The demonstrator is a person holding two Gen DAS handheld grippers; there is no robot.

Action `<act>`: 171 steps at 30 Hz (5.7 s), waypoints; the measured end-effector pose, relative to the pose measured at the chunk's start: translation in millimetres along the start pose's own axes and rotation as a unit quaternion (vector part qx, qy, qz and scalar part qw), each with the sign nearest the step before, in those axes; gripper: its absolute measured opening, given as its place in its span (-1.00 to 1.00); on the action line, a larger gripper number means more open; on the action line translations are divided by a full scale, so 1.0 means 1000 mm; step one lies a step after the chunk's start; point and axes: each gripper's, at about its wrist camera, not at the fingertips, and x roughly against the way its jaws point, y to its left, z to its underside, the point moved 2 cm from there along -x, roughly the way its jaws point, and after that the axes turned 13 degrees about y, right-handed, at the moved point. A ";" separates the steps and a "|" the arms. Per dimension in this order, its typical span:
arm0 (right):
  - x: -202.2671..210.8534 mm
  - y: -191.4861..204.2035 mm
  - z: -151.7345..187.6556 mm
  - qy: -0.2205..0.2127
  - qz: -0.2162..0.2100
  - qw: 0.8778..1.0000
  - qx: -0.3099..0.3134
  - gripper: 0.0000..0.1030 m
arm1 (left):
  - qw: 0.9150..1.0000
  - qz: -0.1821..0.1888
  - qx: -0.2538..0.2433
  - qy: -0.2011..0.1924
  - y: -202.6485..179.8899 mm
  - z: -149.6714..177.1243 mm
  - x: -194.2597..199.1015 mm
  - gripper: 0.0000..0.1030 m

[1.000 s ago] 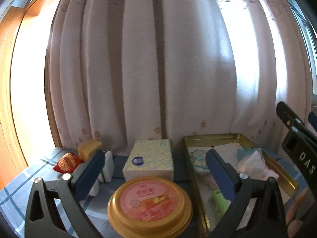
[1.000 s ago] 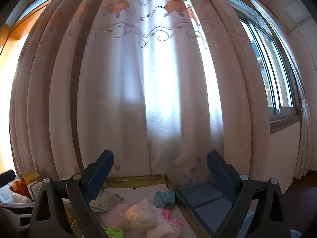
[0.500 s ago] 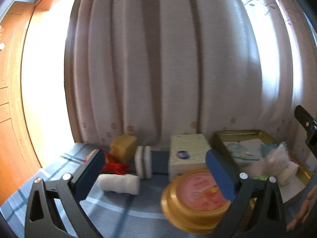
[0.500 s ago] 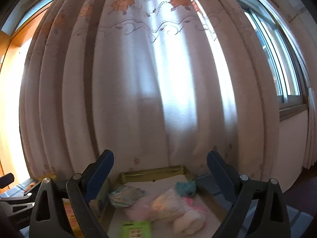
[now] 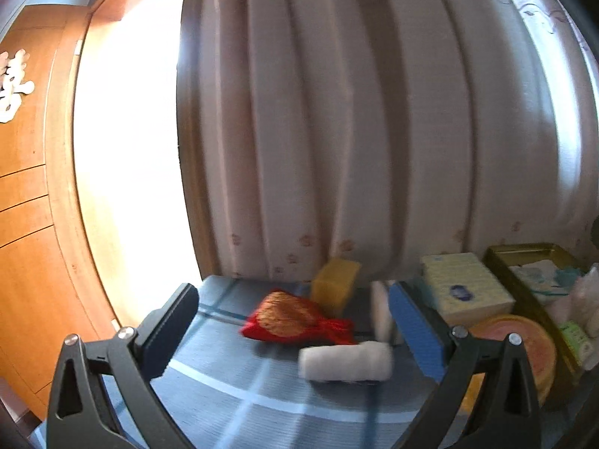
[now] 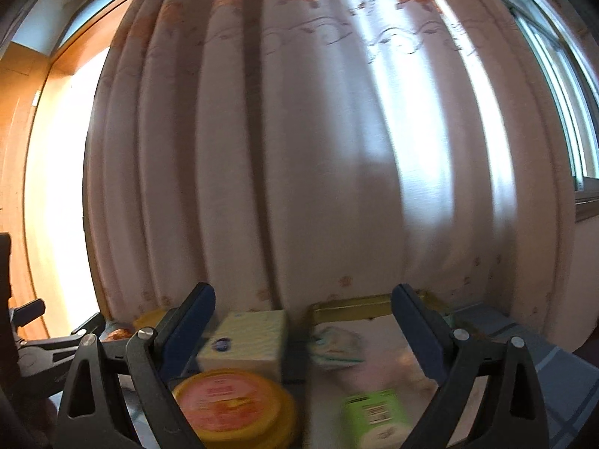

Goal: Organize soft objects
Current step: 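Grasp the white rolled towel with the right gripper and lift it, then grasp the red gold-embroidered pouch with the left gripper, then carry the red pouch with left gripper while right carries the towel, release both in tray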

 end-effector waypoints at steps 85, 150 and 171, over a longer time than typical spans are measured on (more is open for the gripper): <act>-0.058 0.085 0.006 0.130 -0.081 0.987 0.047 0.54 | 0.946 0.109 -0.024 0.304 0.023 -0.020 -0.182 0.16; -0.017 0.002 0.009 0.043 0.000 0.994 0.103 0.55 | 0.998 0.053 0.007 0.032 -0.059 0.017 0.016 -0.71; -0.015 -0.065 -0.002 0.034 0.056 0.996 0.057 0.55 | 0.991 0.129 -0.020 0.024 -0.114 0.021 0.033 -0.71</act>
